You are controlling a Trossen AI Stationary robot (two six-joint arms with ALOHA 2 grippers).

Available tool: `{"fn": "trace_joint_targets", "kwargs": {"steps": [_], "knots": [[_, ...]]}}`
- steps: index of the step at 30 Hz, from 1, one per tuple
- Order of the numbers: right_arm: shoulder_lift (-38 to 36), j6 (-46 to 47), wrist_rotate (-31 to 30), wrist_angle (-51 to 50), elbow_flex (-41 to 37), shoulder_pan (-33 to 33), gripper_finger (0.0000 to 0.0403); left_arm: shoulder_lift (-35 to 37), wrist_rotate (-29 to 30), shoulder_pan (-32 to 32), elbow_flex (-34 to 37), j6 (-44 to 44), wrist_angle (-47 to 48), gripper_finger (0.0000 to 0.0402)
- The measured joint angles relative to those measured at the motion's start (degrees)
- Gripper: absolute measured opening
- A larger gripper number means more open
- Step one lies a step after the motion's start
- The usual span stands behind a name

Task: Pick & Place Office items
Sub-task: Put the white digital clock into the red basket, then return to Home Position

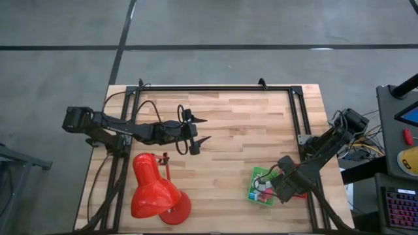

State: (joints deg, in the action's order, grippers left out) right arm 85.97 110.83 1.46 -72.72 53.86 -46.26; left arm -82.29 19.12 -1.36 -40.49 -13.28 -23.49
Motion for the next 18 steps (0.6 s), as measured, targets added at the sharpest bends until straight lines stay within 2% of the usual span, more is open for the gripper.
{"fn": "trace_joint_targets", "kwargs": {"steps": [8,18], "knots": [[-0.04,0.0,0.62,-8.54,4.59,0.0,0.0243,-0.01,-0.01,0.0,0.0,0.0,-0.01,0.0337],[-0.09,0.0,0.46,-9.64,6.89,0.0,0.0242,-0.01,0.01,0.01,0.0,0.0,-0.01,0.0337]]}}
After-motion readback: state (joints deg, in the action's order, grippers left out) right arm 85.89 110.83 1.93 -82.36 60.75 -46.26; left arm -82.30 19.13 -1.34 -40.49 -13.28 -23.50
